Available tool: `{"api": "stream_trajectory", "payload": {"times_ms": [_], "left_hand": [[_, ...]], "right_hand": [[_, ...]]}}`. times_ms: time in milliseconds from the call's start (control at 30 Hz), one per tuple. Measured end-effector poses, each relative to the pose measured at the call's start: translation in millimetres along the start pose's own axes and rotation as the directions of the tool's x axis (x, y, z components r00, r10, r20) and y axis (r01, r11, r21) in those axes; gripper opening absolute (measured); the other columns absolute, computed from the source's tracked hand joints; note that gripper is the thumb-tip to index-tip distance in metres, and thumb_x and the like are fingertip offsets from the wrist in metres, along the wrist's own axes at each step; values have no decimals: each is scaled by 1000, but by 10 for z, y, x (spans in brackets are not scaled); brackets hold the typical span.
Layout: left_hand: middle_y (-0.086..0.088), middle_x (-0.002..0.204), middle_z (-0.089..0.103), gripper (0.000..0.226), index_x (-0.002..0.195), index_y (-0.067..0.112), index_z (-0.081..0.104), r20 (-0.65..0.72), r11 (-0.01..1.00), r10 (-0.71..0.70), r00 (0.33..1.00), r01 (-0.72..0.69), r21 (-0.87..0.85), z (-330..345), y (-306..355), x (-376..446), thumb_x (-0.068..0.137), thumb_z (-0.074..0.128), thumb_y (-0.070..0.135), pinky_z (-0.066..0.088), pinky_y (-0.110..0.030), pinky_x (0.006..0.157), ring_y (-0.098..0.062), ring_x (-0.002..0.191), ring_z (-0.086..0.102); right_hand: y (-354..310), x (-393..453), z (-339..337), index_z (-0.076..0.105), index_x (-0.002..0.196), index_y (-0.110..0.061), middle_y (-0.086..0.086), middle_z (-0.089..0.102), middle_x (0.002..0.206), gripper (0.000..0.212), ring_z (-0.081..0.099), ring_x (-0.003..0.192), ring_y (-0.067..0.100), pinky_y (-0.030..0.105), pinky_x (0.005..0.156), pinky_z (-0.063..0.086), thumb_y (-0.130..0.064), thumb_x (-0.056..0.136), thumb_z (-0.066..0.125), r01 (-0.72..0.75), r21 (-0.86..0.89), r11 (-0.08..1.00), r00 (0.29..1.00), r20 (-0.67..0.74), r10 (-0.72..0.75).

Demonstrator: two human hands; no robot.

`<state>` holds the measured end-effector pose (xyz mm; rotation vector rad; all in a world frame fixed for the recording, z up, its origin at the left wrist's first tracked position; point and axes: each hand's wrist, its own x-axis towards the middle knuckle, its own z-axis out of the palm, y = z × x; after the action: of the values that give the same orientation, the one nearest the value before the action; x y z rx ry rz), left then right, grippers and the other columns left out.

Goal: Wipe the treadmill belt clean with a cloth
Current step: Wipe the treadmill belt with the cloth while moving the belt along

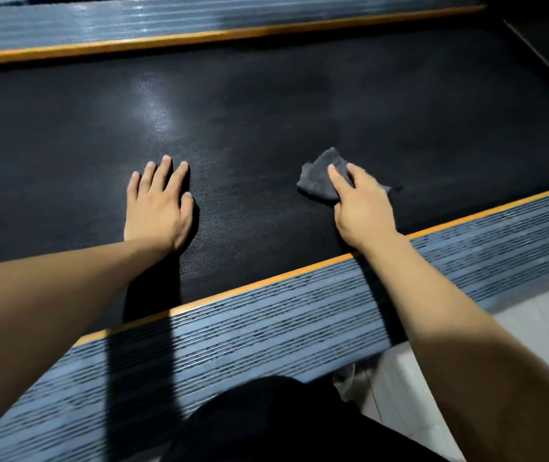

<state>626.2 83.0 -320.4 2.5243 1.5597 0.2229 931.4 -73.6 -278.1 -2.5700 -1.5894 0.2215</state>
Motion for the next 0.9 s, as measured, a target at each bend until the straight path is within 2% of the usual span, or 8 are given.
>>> {"api": "stream_trajectory", "payload": {"times_ms": [67, 133, 233, 467, 567, 667, 767, 900], "left_hand": [[-8, 169, 25, 63, 159, 24, 31, -5, 1000, -1, 1000, 1, -7, 10, 7, -10, 98, 25, 41, 8, -48, 128, -30, 156, 18], [-9, 169, 25, 63, 159, 24, 31, -14, 1000, 1, 1000, -1, -10, 19, -2, -9, 98, 25, 42, 8, -48, 128, -30, 156, 18], [-9, 169, 25, 64, 159, 24, 31, -11, 1000, -1, 1000, 1, -21, 11, 13, -13, 98, 25, 43, 8, -49, 128, -30, 156, 18], [-9, 168, 26, 64, 158, 24, 33, -25, 1000, 8, 1000, -9, -27, -8, 16, -11, 98, 25, 43, 9, -48, 127, -31, 156, 19], [-9, 168, 27, 64, 158, 23, 34, -21, 999, 12, 1000, -12, -30, -17, 11, -17, 98, 25, 43, 8, -47, 127, -30, 156, 19], [-8, 168, 26, 65, 158, 24, 32, -16, 1000, 3, 1000, -3, -24, -9, 13, -20, 98, 24, 44, 7, -47, 128, -29, 156, 18], [-7, 169, 24, 65, 159, 25, 30, -10, 1000, -6, 1000, 6, -10, 10, 11, 0, 98, 23, 46, 6, -47, 128, -28, 157, 16], [-8, 169, 23, 67, 160, 24, 30, 5, 1000, -14, 1000, 14, -11, 5, 21, -4, 97, 21, 47, 6, -48, 128, -29, 157, 16]], "right_hand": [[-57, -21, -45, 38, 147, -29, 15, 41, 136, 60, 43, 118, 36, 46, 94, 41, -17, 90, 55, -2, -141, 990, 996, -88, -11], [-115, -3, -102, 42, 139, -28, 14, 43, 126, 55, 44, 110, 36, 44, 82, 44, -16, 88, 58, -72, -106, 992, 995, -71, 64], [-371, -72, -145, 41, 130, -23, 15, 45, 123, 51, 48, 109, 38, 46, 82, 44, -18, 84, 62, -113, -41, 993, 994, -5, 113], [-1261, -491, -32, 39, 125, -25, 10, 44, 122, 51, 45, 109, 32, 43, 78, 45, -20, 83, 68, 262, 120, 958, 953, 121, -276], [-856, -385, -41, 43, 117, -26, 7, 45, 115, 43, 47, 106, 32, 45, 76, 49, -18, 83, 68, 183, 30, 983, 981, 56, -184], [-216, -189, -136, 44, 118, -24, 11, 46, 116, 36, 50, 108, 39, 48, 82, 51, -17, 88, 62, -113, -72, 991, 994, -2, 113], [4, -65, -253, 40, 124, -20, 16, 46, 123, 46, 52, 111, 43, 47, 88, 47, -23, 85, 66, -313, -60, 948, 943, 98, 318], [-816, -364, -112, 41, 125, -20, 15, 50, 119, 53, 57, 106, 41, 47, 86, 49, -24, 80, 67, -82, 64, 995, 988, 138, 73]]}}
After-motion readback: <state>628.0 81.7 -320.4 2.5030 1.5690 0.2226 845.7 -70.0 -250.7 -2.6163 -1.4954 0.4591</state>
